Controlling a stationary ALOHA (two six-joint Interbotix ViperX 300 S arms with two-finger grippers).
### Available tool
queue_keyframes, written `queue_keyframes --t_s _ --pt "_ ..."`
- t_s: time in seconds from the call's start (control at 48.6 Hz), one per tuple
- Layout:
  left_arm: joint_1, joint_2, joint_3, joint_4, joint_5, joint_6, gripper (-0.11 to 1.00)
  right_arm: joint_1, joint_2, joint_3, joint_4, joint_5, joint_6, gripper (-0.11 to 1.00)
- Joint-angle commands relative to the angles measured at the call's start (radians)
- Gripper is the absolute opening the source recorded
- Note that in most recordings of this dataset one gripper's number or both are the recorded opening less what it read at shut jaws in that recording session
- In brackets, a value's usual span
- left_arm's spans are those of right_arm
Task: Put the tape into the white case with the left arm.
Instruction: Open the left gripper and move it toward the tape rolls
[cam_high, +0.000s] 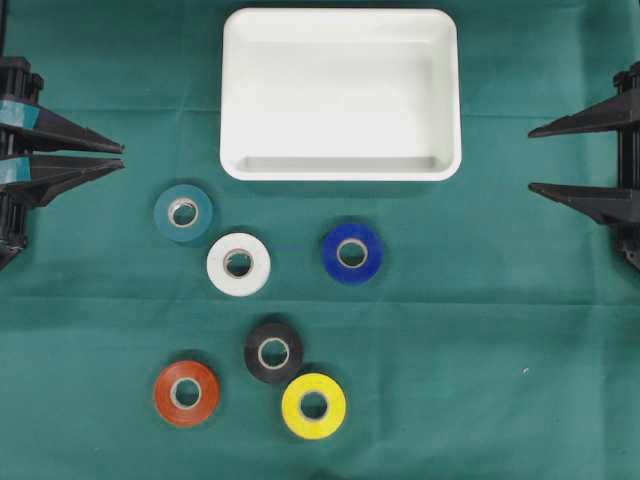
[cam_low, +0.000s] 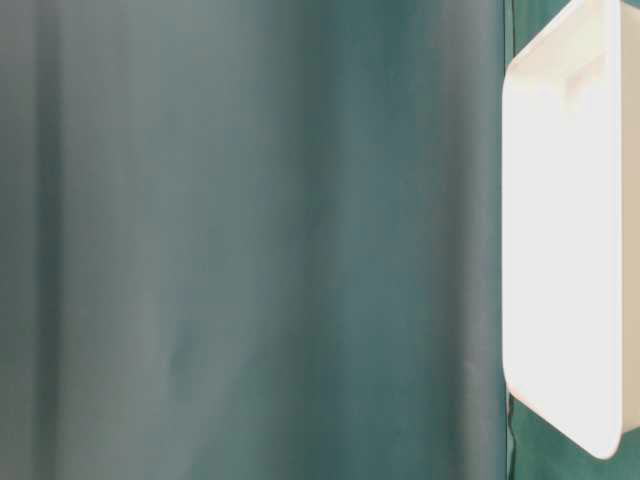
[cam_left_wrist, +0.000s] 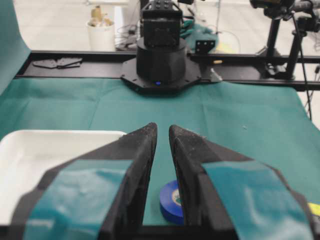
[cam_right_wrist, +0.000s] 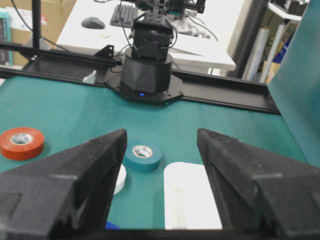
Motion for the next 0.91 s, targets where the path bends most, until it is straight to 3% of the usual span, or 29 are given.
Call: queue_keyframes --t_s 0.0,0.041,0.144,0.247,0.576,0.658,0.782,0.885 --pt "-0.005 0.002 -0.005 -0.023 -0.009 -0.006 0.24 -0.005 0.009 -0.012 0.0 -0.008 0.002 0.24" --pt "-0.005 -0.003 0.0 -0.023 -0.009 -0.008 0.22 -0.006 0.008 -0.003 0.0 -0.008 0.002 0.23" --pt "-0.005 -0.018 0.003 -0.023 -0.015 -0.018 0.03 -0.006 0.005 0.006 0.0 -0.006 0.005 0.02" --pt "-0.006 -0.029 0.003 -0.023 -0.015 -0.028 0.01 -0.006 -0.002 0.014 0.0 -0.006 0.017 -0.08" --pt "-0.025 0.011 0.009 -0.023 -0.008 -0.025 0.02 -0.006 0.0 0.035 -0.002 -0.002 0.023 -0.09" --pt "-0.025 0.014 0.023 -0.023 -0.006 -0.026 0.12 -0.006 0.009 0.052 -0.003 0.006 0.023 -0.09" --pt "-0.025 0.015 0.041 -0.023 0.011 -0.028 0.42 -0.005 0.025 0.075 -0.002 0.025 0.023 -0.09" --pt "-0.025 0.015 0.043 -0.023 0.046 -0.029 0.4 -0.006 0.029 0.083 -0.002 0.04 0.023 -0.09"
